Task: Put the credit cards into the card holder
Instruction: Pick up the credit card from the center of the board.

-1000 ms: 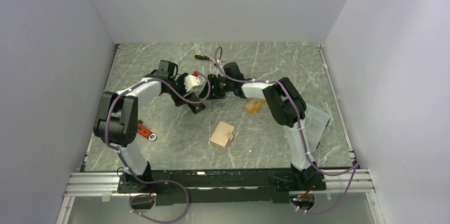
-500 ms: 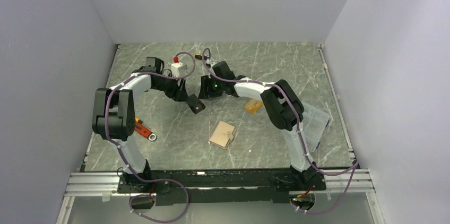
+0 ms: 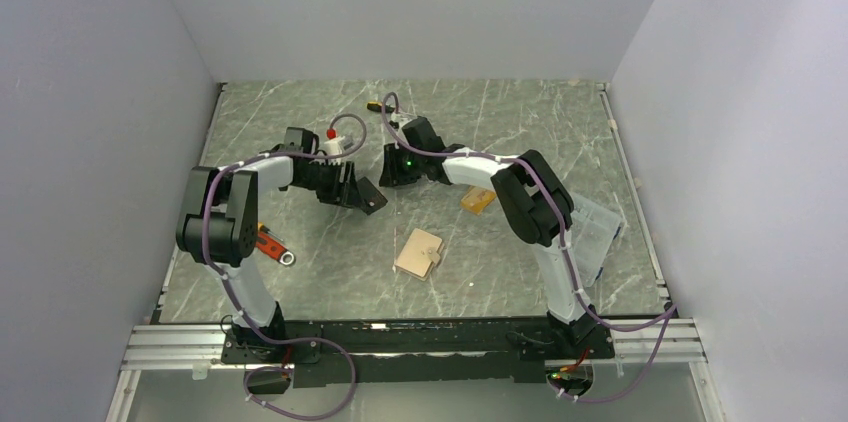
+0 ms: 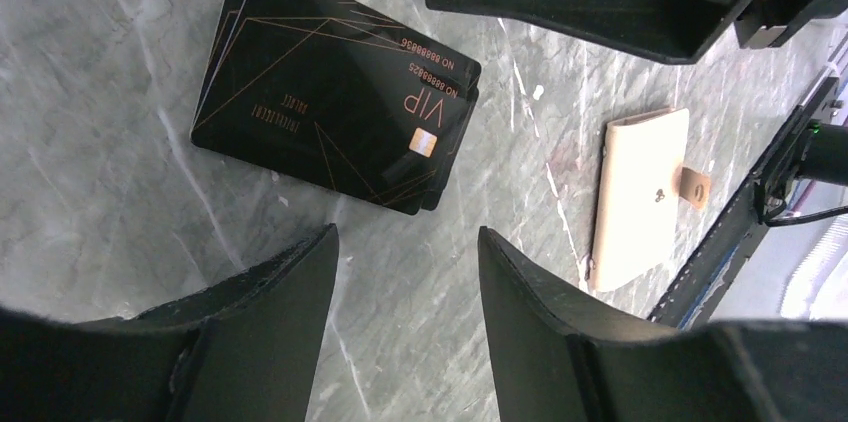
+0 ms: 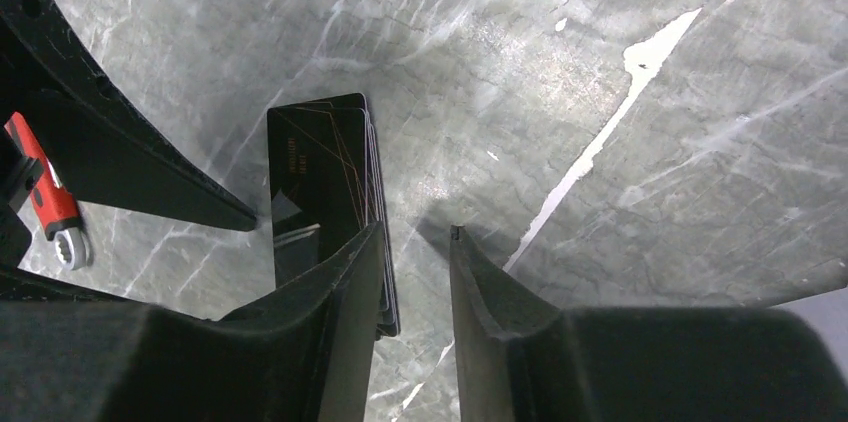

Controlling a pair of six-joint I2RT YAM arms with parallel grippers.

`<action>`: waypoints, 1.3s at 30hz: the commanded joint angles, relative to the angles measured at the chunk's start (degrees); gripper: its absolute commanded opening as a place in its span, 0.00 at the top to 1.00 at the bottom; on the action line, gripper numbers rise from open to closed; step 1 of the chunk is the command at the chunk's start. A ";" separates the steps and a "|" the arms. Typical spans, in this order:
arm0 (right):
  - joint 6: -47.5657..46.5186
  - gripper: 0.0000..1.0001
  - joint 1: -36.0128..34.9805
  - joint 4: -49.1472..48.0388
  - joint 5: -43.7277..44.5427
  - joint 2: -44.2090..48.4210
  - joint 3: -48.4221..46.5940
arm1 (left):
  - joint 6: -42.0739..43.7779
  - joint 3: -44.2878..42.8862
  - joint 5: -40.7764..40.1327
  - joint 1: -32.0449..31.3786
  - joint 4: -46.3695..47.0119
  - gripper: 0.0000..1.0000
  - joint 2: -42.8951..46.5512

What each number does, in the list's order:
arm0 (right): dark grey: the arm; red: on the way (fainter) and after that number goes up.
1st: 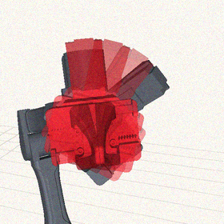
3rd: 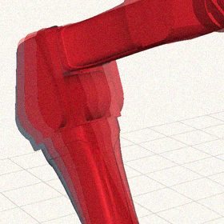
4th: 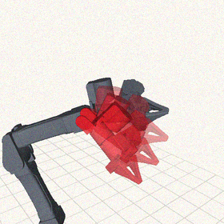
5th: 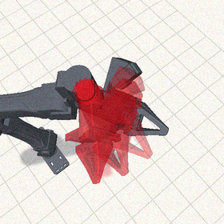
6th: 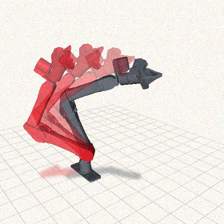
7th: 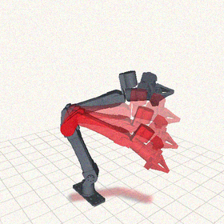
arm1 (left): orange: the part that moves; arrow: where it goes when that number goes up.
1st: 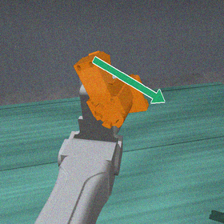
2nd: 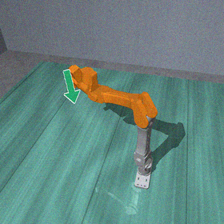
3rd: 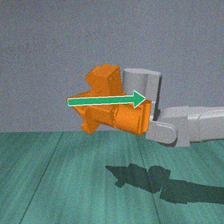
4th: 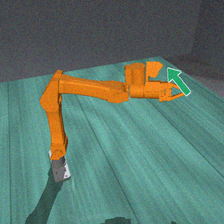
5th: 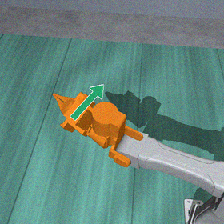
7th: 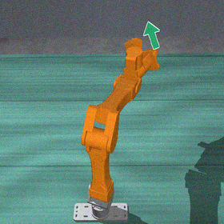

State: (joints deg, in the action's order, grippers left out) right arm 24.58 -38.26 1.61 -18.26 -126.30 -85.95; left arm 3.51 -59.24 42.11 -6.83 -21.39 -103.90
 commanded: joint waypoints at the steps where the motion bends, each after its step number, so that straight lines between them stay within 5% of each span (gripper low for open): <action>1: -0.43 0.68 0.02 0.03 -0.59 1.95 0.13 | -6.57 2.19 0.06 -0.01 3.60 0.40 -0.17; 9: 0.37 0.59 -0.44 -0.82 -3.72 0.58 -0.26 | -8.55 -0.17 -6.51 -1.31 3.19 0.46 -2.39; 14: 0.69 0.60 -1.77 -1.34 -4.69 1.63 2.17 | -5.62 -2.85 -14.60 -5.17 -1.40 0.59 -2.89; 23: 1.78 0.65 -2.31 -3.76 -6.10 2.89 5.57 | -4.21 -0.52 -15.89 -5.35 -2.66 0.80 -0.55; 39: 4.44 0.60 2.95 -5.56 -8.72 1.73 2.81 | 3.50 -7.60 -12.99 -1.85 -5.00 0.84 3.85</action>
State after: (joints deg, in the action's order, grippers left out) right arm 27.68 -36.01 -3.07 -25.91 -124.60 -80.73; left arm 4.47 -63.66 28.10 -9.85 -26.28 -103.13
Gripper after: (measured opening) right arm 0.379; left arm 0.155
